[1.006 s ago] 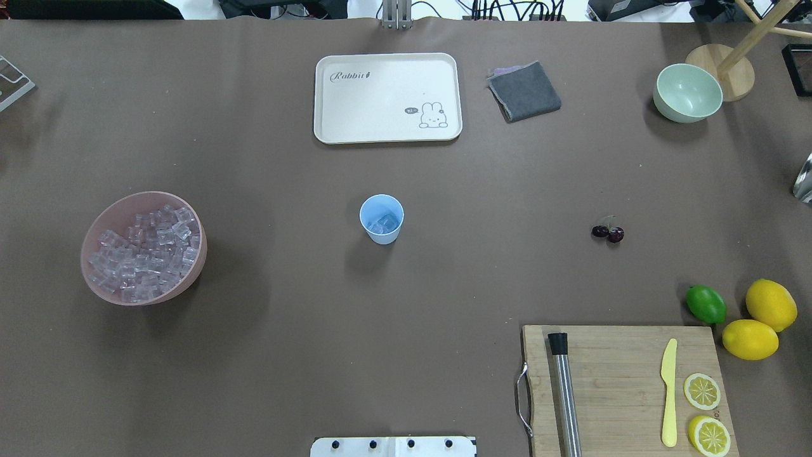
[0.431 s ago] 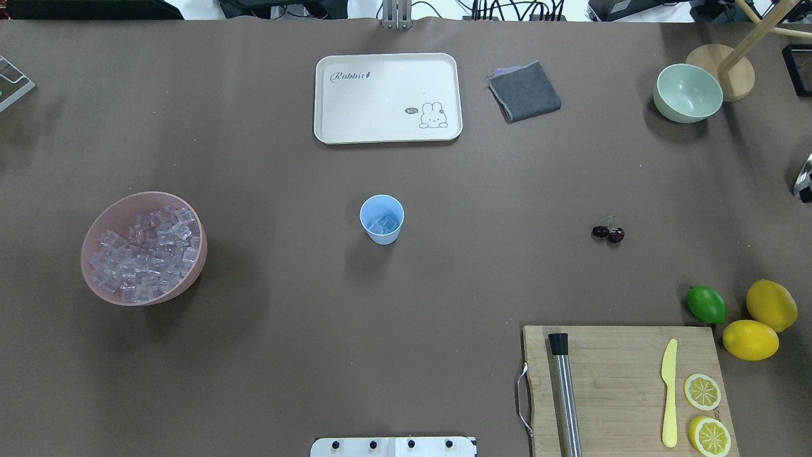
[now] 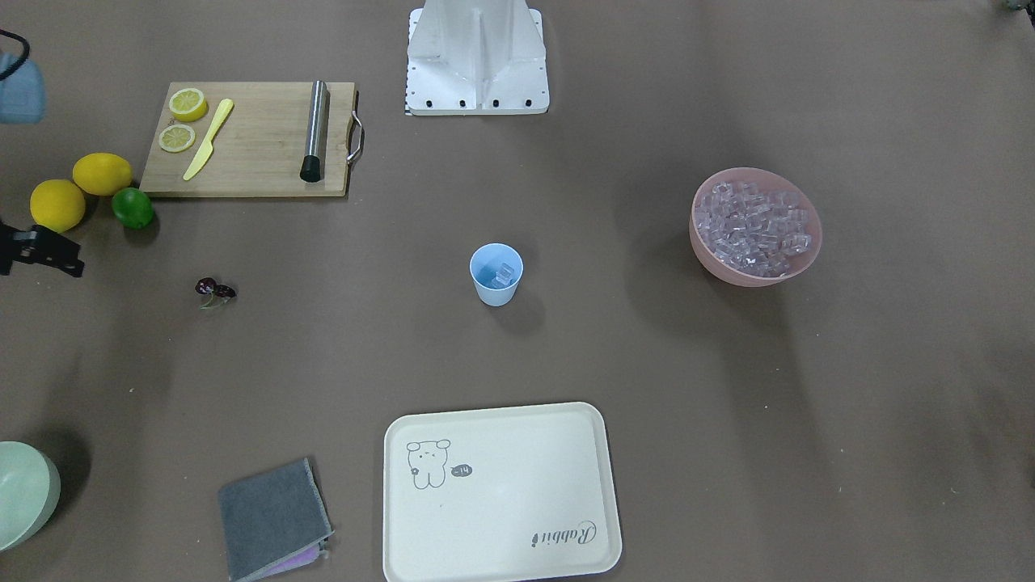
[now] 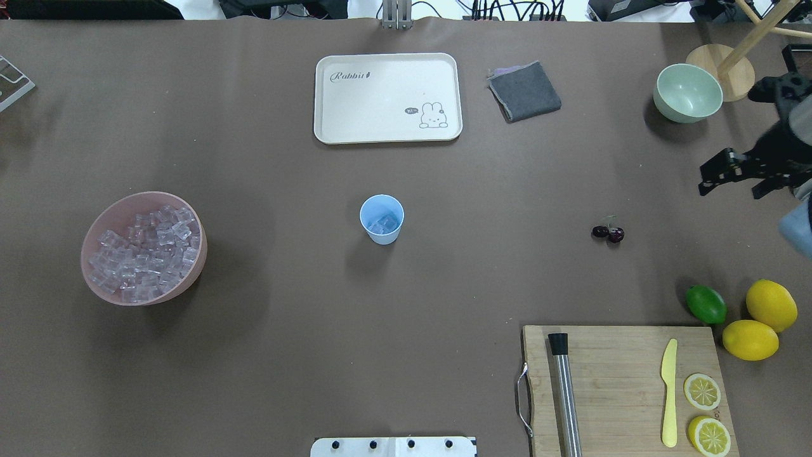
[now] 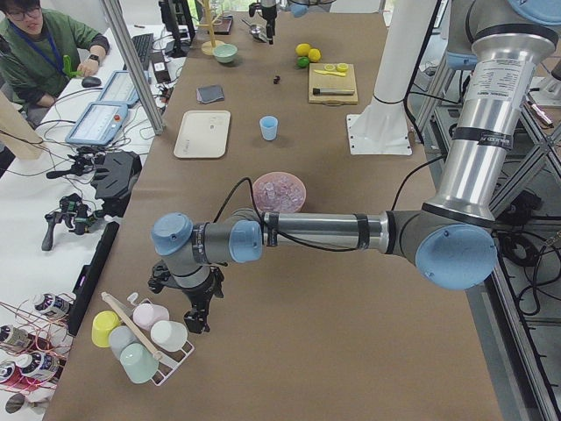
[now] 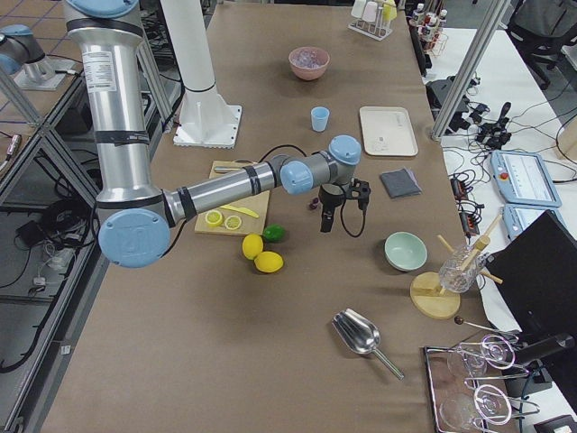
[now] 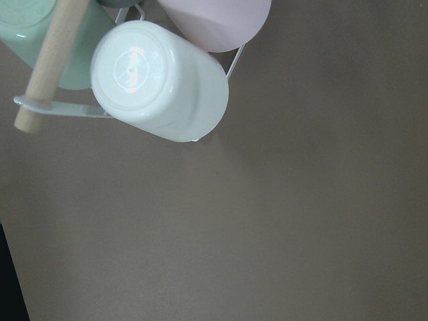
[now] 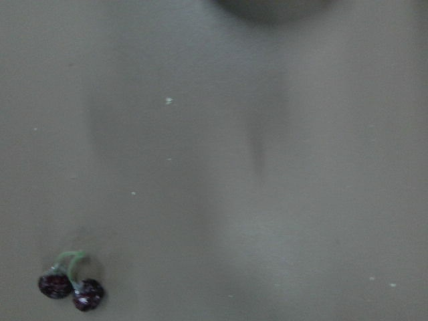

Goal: Put ice and cherries in cup
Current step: 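Move the right gripper over the dark cherries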

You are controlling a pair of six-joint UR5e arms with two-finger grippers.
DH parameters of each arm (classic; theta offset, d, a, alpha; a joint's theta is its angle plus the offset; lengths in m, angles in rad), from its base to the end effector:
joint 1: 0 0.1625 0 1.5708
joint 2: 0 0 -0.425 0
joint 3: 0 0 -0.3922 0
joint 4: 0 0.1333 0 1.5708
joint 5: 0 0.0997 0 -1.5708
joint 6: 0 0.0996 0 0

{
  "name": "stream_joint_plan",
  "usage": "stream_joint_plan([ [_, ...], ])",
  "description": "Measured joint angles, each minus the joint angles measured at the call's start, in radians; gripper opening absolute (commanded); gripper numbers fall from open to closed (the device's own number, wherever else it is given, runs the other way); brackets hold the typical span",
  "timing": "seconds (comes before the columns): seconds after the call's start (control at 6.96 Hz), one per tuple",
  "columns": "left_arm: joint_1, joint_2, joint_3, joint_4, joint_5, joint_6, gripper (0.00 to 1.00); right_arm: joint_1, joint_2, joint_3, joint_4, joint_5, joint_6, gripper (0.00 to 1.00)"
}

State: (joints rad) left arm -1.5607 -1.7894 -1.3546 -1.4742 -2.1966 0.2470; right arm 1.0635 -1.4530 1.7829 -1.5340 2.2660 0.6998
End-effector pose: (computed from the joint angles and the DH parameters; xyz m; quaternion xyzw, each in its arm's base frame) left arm -0.0691 -0.5768 0.6662 -0.0081 0.3106 0.1075 0.9444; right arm -0.2023 -0.5071 0.4932 -0.0490 -0.3730 0.0270 0.9261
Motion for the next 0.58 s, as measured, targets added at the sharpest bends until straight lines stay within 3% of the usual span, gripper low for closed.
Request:
stream_joint_plan([
  [0.29,0.003,-0.003,0.000,0.000,0.000,0.001,0.97,-0.147,0.053,-0.009,0.000,-0.059,0.138,1.00],
  [0.58,0.004,-0.003,-0.001,0.000,0.000,0.001,0.97,-0.217,0.064,-0.030,0.000,-0.081,0.170,1.00],
])
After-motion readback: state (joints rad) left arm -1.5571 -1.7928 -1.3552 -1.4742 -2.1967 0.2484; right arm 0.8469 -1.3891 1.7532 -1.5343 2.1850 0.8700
